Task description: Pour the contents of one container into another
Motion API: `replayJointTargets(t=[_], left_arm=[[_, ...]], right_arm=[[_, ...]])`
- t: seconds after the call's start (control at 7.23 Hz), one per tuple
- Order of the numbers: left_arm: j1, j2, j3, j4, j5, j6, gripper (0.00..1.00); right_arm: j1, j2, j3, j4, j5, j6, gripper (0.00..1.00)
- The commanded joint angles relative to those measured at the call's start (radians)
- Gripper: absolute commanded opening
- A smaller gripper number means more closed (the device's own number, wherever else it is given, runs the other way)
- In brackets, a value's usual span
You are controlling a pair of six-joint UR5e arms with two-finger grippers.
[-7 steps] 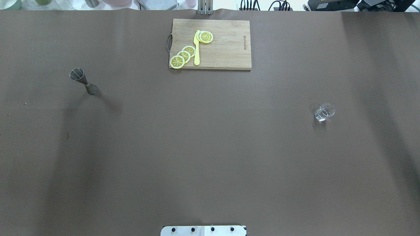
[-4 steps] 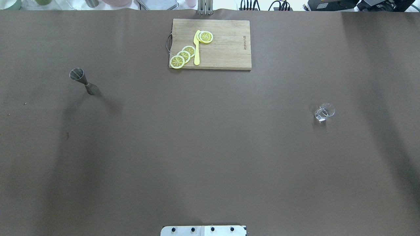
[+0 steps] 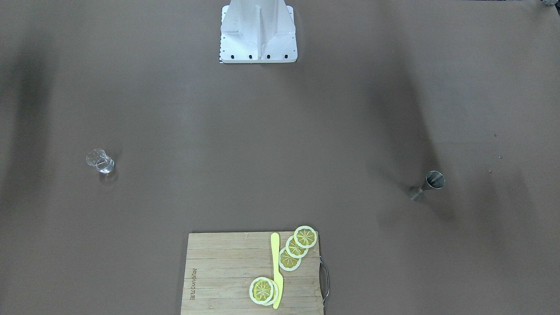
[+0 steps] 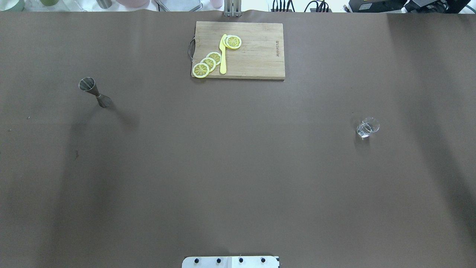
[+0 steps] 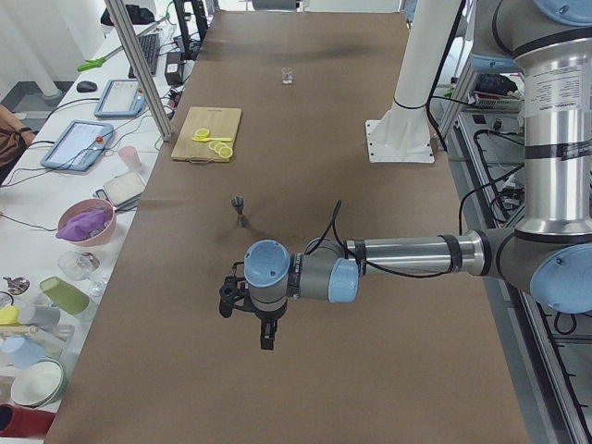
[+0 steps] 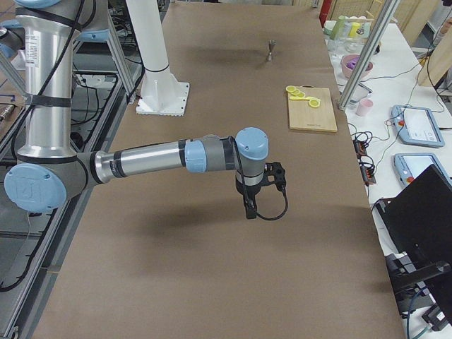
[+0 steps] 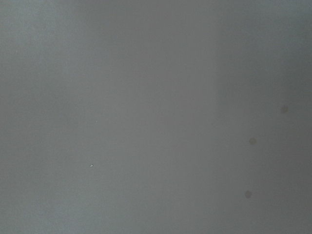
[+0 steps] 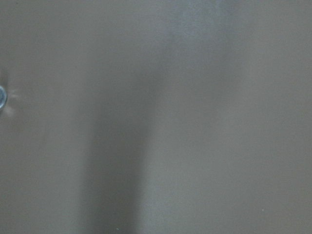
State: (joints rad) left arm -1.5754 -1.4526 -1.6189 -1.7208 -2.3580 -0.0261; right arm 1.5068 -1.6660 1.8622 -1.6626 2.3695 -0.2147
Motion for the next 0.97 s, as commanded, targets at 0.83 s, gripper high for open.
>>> replayJointTargets(t=[0.83], left_arm=[[0.107, -0.107, -0.243, 0.249, -0.01, -0.188, 0.98]], right_arm=[[0.026, -0.084, -0.176, 0.605, 0.391, -0.212, 1.0]])
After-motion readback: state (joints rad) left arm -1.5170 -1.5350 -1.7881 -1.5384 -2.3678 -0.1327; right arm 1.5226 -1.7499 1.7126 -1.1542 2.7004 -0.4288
